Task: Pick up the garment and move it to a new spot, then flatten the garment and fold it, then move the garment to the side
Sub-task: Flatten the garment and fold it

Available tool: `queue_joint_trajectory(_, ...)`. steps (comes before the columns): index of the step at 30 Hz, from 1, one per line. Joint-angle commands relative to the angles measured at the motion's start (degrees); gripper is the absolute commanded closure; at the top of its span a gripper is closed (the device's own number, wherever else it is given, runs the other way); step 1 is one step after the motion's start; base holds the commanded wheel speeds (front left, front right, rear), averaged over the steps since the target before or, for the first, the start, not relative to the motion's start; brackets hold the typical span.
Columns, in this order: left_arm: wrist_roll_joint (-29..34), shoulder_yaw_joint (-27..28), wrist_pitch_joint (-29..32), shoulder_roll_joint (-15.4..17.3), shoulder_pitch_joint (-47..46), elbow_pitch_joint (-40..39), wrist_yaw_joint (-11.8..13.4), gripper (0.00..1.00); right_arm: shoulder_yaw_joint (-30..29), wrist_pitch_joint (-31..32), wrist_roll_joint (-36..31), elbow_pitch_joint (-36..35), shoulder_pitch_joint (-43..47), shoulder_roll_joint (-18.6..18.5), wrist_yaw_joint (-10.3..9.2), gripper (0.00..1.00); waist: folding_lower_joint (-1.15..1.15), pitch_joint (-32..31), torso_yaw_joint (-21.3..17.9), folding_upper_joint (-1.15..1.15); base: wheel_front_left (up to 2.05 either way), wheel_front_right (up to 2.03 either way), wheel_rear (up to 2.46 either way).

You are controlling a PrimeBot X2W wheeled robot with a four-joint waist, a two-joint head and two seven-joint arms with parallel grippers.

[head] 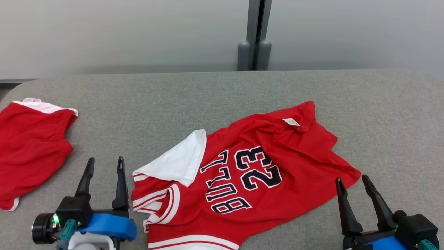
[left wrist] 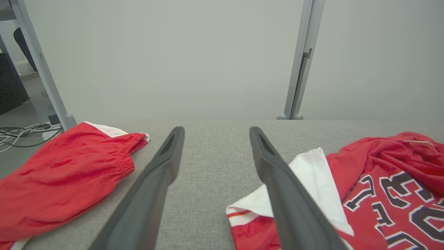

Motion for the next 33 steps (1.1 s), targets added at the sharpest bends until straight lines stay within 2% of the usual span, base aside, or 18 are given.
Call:
queue_joint_trajectory(1,0.42,-0.17,-0.16,0.73,-1.85,1.29,-0.41,0.00,0.24,-0.05,0.17,0.12,-1.10,-0.03,0.01,0.00,0.00,0.45,-0.21,0.00,0.00,0.00,0.00)
queue_joint_trajectory(10,-0.17,-3.14,0.12,3.62,-6.78,15.44,-1.88,0.00,0.77,-0.57,0.48,1.93,-2.24,-0.04,0.01,0.00,0.00,2.35,-2.04,0.00,0.00,0.00,0.00)
queue_joint_trajectory(16,-2.15,-6.19,1.65,4.32,-8.80,23.25,-2.30,0.00,0.67,-0.96,0.39,2.57,-3.02,-0.03,0.01,0.00,0.00,2.93,-2.51,0.00,0.00,0.00,0.00)
queue_joint_trajectory(27,-8.14,-14.26,2.72,4.40,-10.82,29.42,-2.47,0.00,0.87,-1.49,1.03,3.56,-4.03,-0.03,0.01,0.00,0.00,4.37,-2.91,0.00,0.00,0.00,0.00)
queue_joint_trajectory(28,-8.95,-14.96,2.71,4.48,-10.89,29.79,-2.47,0.25,0.91,-1.59,1.12,3.66,-4.19,-0.03,0.01,0.00,0.00,4.41,-2.97,0.00,0.00,0.00,0.00)
queue_joint_trajectory(29,-9.64,-15.64,2.75,4.56,-11.05,30.17,-2.48,0.39,0.96,-1.59,1.16,3.76,-4.31,-0.03,0.01,0.00,0.00,4.45,-3.03,0.00,0.00,0.00,0.00)
queue_joint_trajectory(30,-10.21,-16.24,3.05,4.72,-11.33,30.61,-2.47,0.84,1.06,-1.70,1.15,3.86,-4.38,-0.03,0.02,0.00,0.00,4.49,-3.10,0.00,0.00,0.00,0.00)
queue_joint_trajectory(31,-10.74,-16.62,3.20,5.01,-11.66,31.07,-2.47,1.00,1.16,-1.72,1.22,3.98,-4.47,-0.03,0.02,0.00,0.00,4.53,-3.19,0.00,0.00,0.00,0.00)
queue_joint_trajectory(33,-11.78,-17.41,3.09,5.47,-12.38,31.68,-2.24,1.00,1.40,-1.85,1.33,4.06,-4.45,-0.03,0.02,0.00,0.00,4.65,-3.39,0.00,0.00,0.00,0.00)
